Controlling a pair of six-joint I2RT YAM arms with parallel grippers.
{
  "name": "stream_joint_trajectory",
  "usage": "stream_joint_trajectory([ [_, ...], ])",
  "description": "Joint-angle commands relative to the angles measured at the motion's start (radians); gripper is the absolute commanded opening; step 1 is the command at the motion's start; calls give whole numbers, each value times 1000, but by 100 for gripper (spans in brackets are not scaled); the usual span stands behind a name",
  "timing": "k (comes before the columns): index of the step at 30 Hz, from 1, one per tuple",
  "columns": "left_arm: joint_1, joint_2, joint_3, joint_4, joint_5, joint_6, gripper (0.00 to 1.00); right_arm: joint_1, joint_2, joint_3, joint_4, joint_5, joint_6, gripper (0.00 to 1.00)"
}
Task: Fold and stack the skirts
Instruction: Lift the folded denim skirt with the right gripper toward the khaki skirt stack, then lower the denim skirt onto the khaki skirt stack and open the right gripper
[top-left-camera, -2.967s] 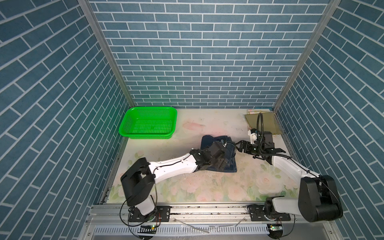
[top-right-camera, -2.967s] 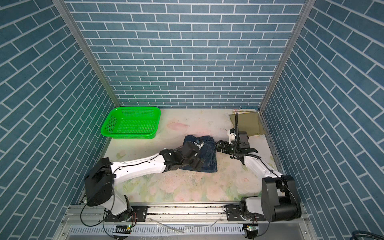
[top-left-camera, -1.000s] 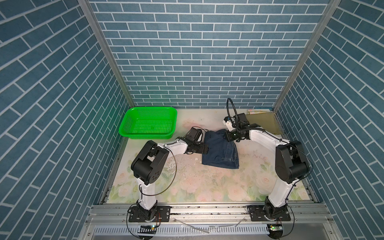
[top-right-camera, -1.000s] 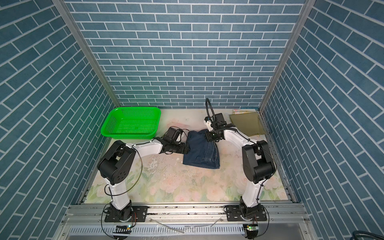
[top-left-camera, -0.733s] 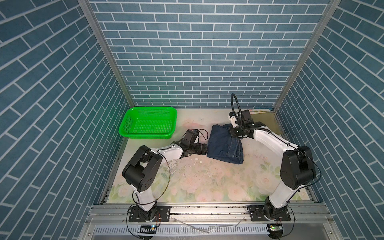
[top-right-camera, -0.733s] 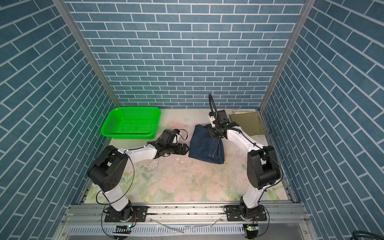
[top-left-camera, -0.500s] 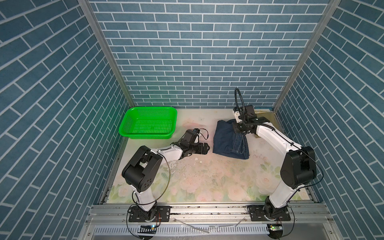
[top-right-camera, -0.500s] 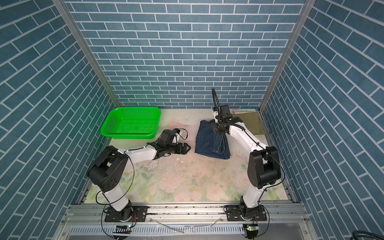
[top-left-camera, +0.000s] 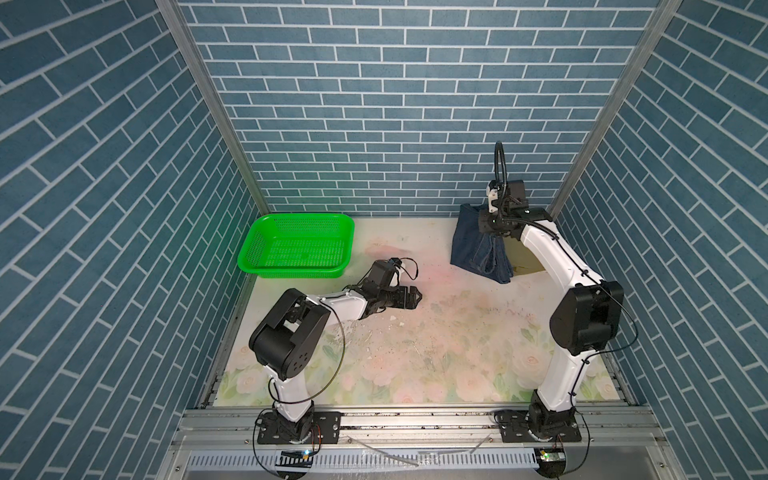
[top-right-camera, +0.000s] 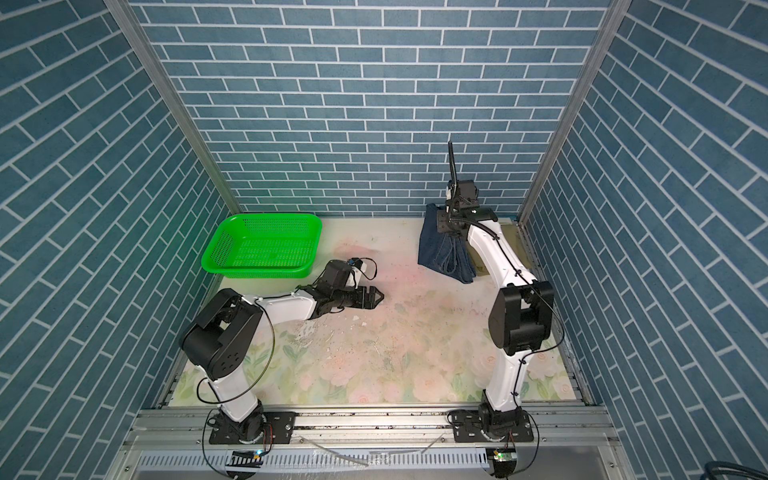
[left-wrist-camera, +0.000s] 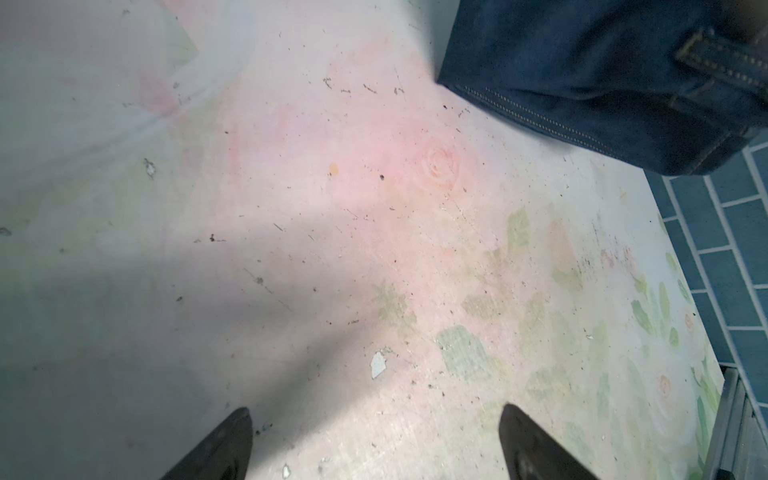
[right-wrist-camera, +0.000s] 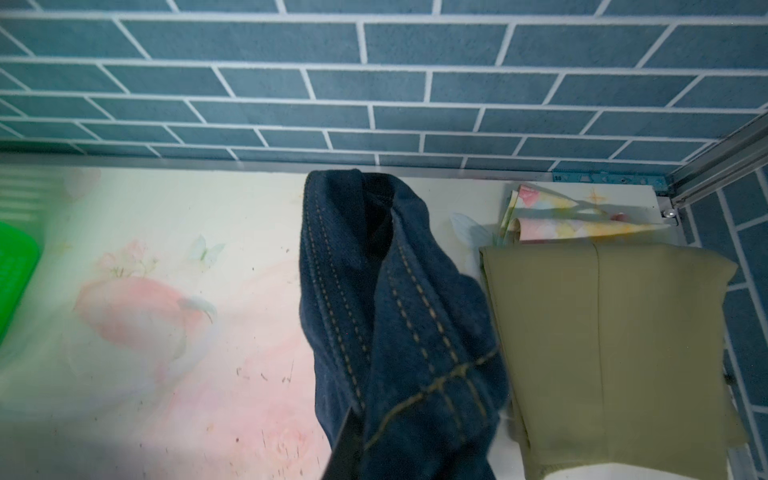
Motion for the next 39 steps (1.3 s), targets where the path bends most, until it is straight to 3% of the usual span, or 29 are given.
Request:
stream_joint_trajectory([
  [1, 6, 15, -12, 20, 11, -7, 93, -11, 42, 134, 24, 69, 106, 0],
  [11, 6, 26, -12, 28, 20, -13, 93, -89, 117, 198, 122, 158, 320, 0],
  [19, 6, 31, -12, 30, 22, -15, 93, -117, 219, 371, 93, 176, 398, 0],
  [25, 6, 21, -15, 27, 18, -13, 93, -142, 216, 379, 110, 204, 431, 0],
  [39, 6, 32, -14, 35, 24, -14, 93, -317, 45, -66, 341, 116, 512, 0],
])
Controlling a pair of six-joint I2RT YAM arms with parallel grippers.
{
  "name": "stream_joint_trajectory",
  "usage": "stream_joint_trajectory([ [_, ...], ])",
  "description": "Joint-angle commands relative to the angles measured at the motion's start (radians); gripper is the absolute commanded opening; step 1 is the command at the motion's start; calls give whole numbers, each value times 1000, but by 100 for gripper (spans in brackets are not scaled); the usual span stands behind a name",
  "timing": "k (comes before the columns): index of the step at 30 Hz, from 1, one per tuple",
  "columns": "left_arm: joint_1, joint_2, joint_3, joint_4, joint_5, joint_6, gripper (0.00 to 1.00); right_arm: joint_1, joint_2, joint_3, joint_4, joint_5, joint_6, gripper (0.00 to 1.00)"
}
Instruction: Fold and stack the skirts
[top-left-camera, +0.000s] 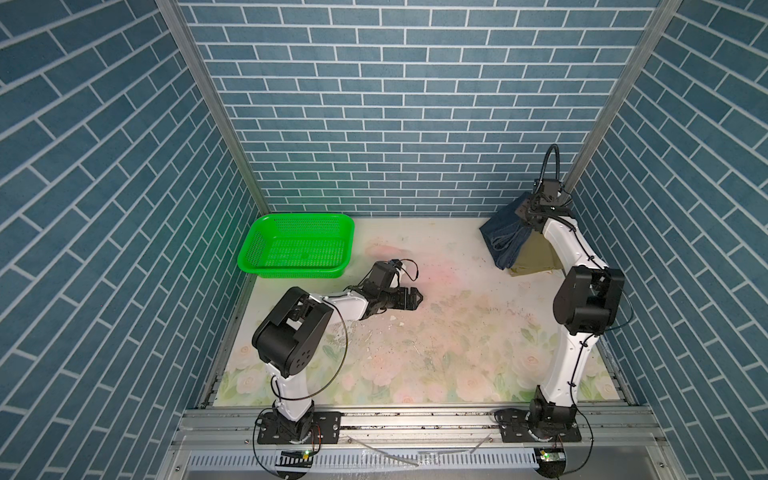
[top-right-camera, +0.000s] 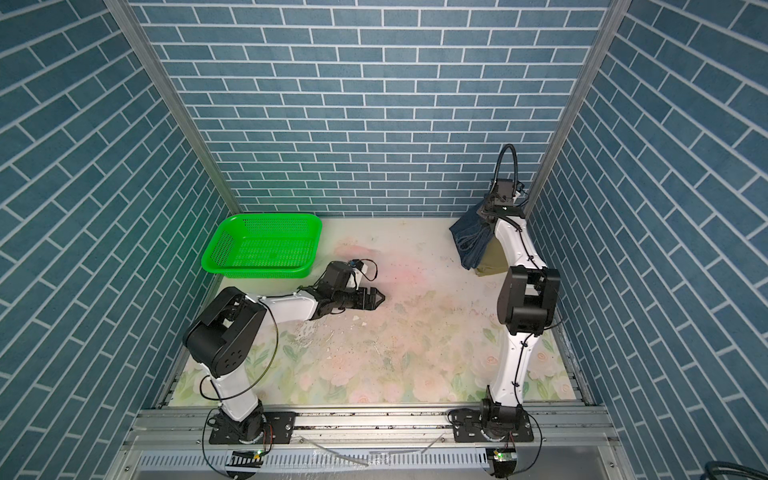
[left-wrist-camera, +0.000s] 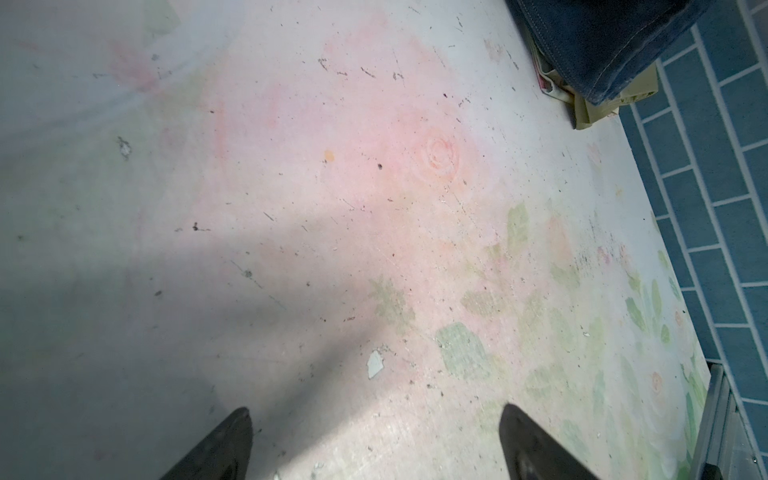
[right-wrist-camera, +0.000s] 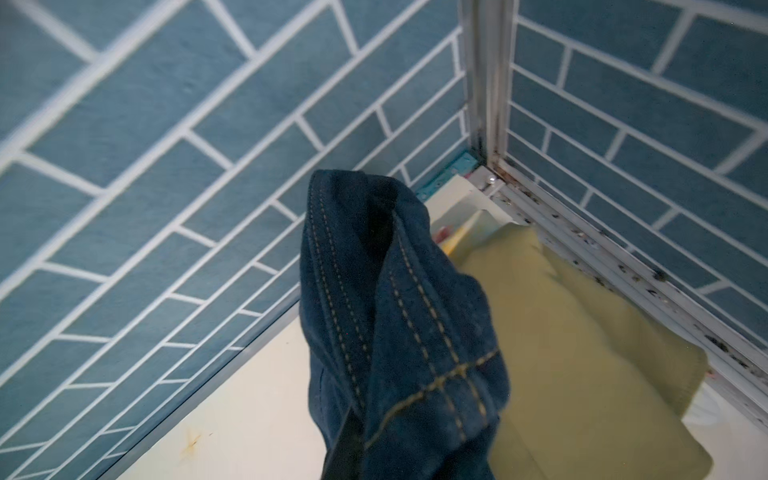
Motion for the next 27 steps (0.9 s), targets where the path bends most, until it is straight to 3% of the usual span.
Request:
stream_joint_trajectory([
  [1, 5, 19, -8, 9, -1, 4, 93, -44, -94, -98, 154, -25, 46, 0],
  [16, -14, 27, 21, -16, -53, 1, 93, -157, -38, -384, 397, -92, 22, 1],
  [23, -34, -42, 69, -93, -131, -3, 97, -172, -69, -421, 377, -4, -43, 69],
  [27, -36, -114, 89, -141, -208, -7, 99, -175, -155, -477, 372, 27, -76, 82],
])
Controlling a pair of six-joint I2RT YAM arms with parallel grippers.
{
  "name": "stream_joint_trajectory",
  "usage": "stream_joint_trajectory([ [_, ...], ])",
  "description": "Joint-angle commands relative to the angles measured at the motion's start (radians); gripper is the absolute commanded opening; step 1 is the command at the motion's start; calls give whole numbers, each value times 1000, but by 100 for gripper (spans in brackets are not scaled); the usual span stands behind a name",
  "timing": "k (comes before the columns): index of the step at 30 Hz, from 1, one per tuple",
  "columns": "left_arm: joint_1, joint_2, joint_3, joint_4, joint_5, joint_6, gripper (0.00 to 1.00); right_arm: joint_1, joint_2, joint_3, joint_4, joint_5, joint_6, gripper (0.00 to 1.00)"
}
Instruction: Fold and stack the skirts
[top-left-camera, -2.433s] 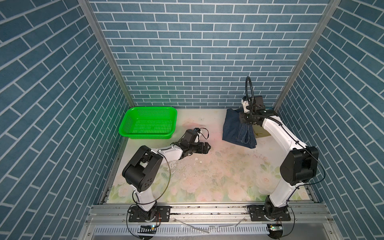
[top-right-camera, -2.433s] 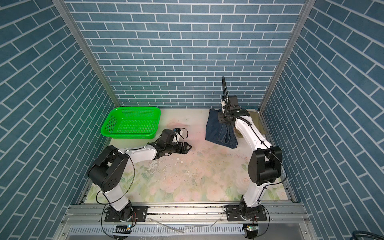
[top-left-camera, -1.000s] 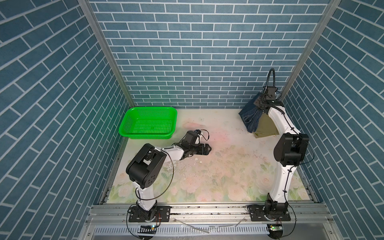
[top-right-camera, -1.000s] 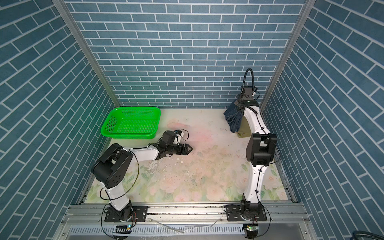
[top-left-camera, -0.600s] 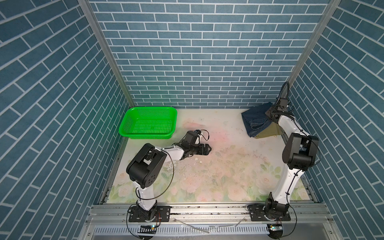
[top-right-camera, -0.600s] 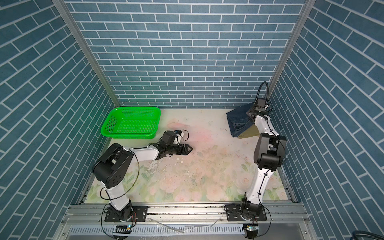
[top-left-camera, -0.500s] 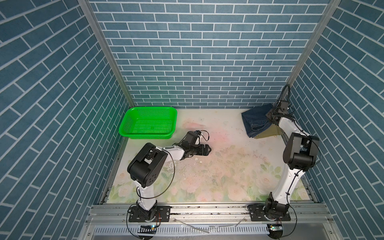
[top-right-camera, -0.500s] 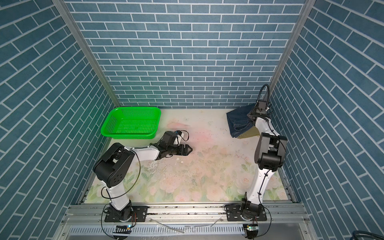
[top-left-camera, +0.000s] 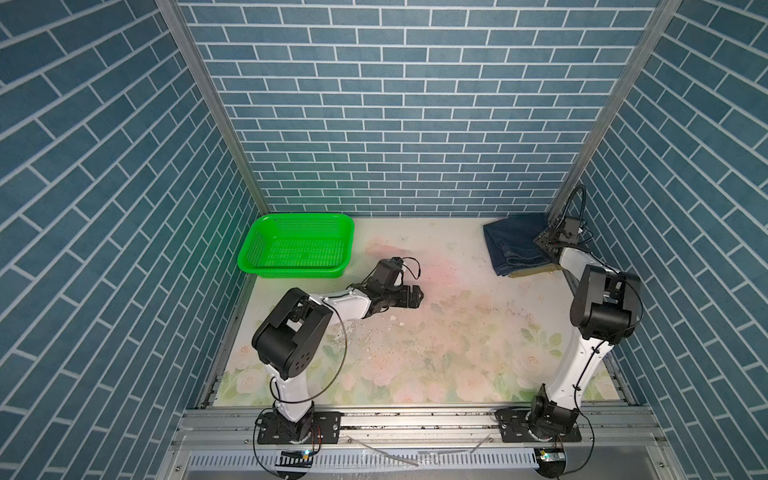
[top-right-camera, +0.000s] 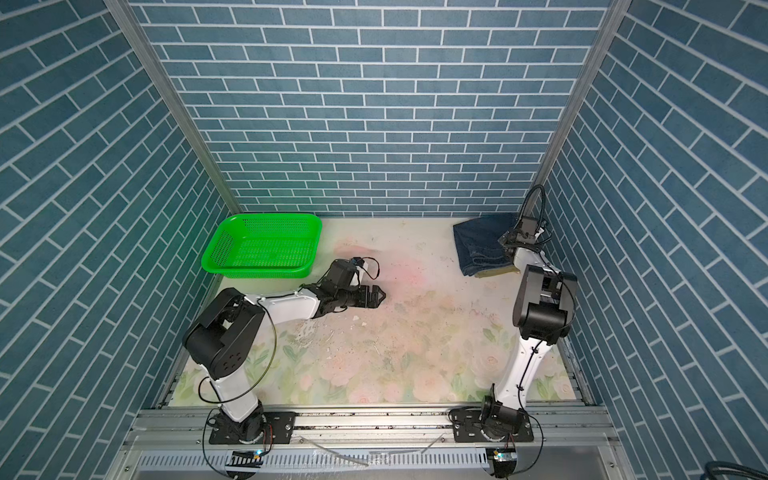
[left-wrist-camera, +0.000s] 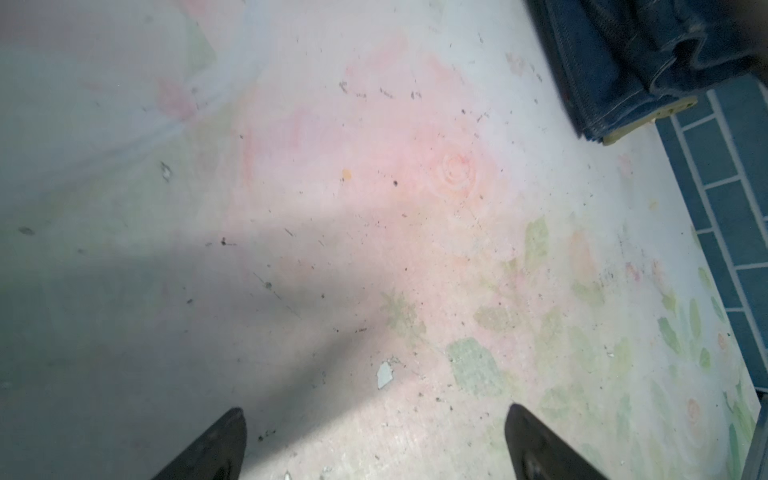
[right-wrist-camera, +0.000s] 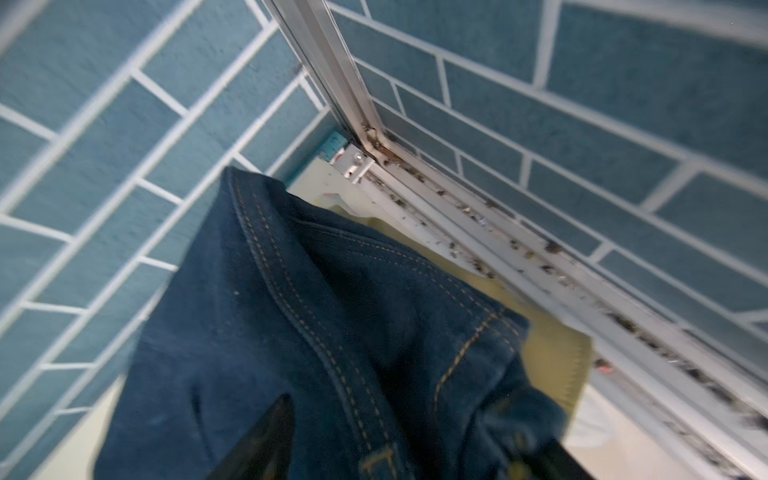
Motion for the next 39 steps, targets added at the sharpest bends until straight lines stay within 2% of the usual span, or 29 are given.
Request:
stream_joint_trajectory([
  [1, -7, -96, 42, -75, -112, 2, 99, -5, -133, -76, 30, 67, -40, 83],
  [3, -8, -150, 52, -119, -178, 17, 100, -5, -202, -153, 85, 67, -49, 85],
  [7, -11, -298, 48, -200, -384, 33, 100, 2, -355, -295, 153, 40, -85, 88],
  [11, -10, -447, 46, -256, -582, 70, 100, 14, -519, -433, 205, -6, -185, 89],
  [15, -1, -564, 42, -285, -728, 139, 100, 41, -664, -567, 239, -22, -280, 89],
  [19, 16, -655, 50, -323, -841, 235, 100, 55, -738, -686, 267, -19, -316, 89],
  [22, 84, -709, 30, -340, -867, 284, 100, 57, -761, -782, 338, -44, -338, 89],
  [25, 190, -752, -39, -318, -883, 307, 100, 58, -761, -877, 420, -50, -361, 89],
  [28, 320, -775, -107, -305, -828, 292, 100, 57, -743, -925, 484, -73, -361, 89],
  [31, 428, -769, -214, -214, -773, 308, 100, 57, -713, -943, 549, -80, -367, 89],
  [35, 472, -684, -400, 69, -794, 413, 100, 51, -697, -964, 589, -69, -375, 89],
  [39, 511, -573, -409, 136, -691, 423, 100, 44, -712, -991, 616, -72, -371, 89],
])
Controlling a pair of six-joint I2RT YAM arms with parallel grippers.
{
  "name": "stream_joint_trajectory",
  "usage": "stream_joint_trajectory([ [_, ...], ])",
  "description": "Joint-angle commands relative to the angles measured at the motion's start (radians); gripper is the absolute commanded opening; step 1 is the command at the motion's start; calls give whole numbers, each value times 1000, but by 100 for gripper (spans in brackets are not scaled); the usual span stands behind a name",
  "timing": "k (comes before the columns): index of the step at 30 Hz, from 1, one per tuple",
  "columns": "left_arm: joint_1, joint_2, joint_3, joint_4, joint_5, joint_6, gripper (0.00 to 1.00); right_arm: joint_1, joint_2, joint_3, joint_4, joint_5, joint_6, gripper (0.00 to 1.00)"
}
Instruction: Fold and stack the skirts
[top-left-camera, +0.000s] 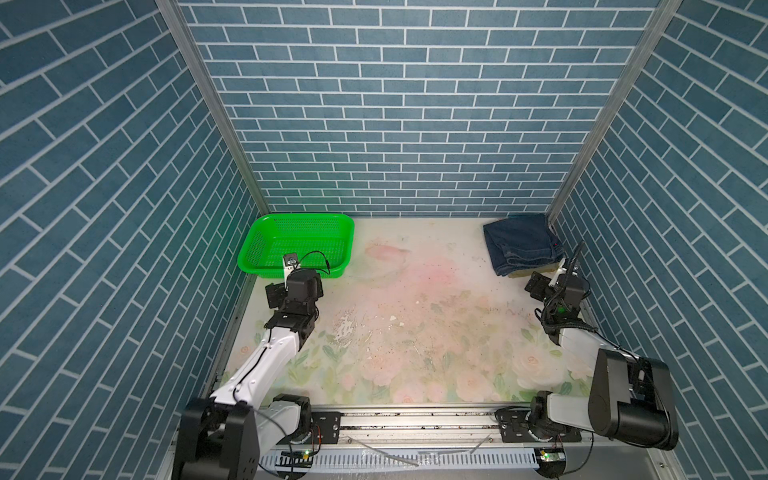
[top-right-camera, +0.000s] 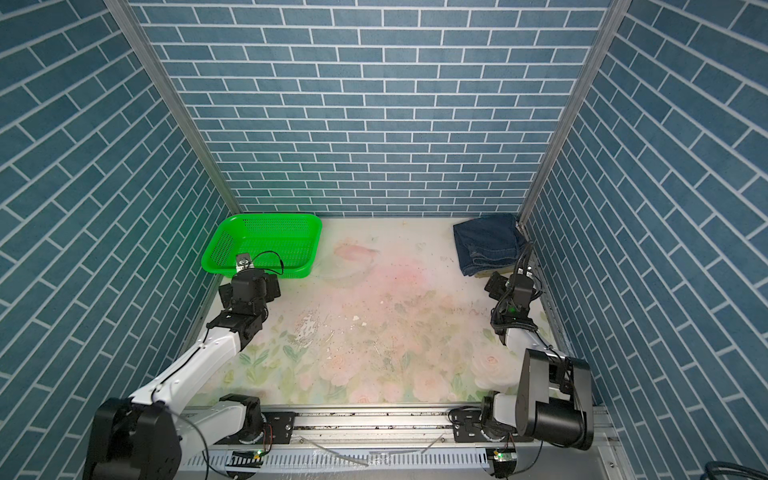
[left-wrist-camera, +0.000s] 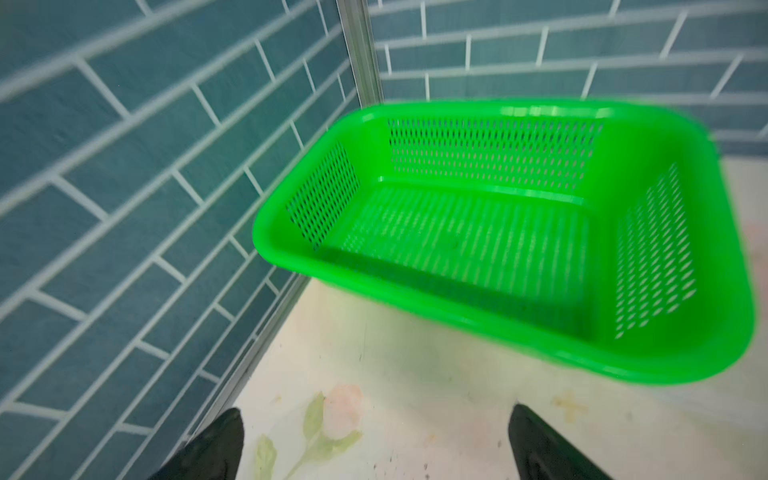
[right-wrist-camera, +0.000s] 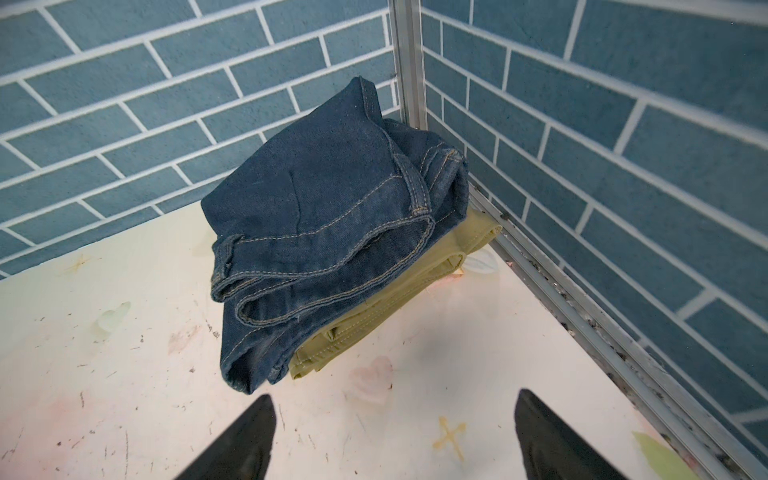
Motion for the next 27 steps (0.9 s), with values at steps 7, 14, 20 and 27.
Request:
stream_joint_trajectory([
  [7, 39, 112, -40, 285, 114, 60, 100, -7, 17, -28, 54, -2, -60, 89],
  [14, 92, 225, -93, 455, 203, 92, 100, -15, 123, -3, 77, -26, -47, 88],
  [20, 98, 321, -217, 780, 326, 125, 100, -35, 134, -32, 139, -65, -32, 88],
  [27, 87, 361, -212, 813, 329, 145, 100, -37, 123, -91, 239, -100, -55, 87],
])
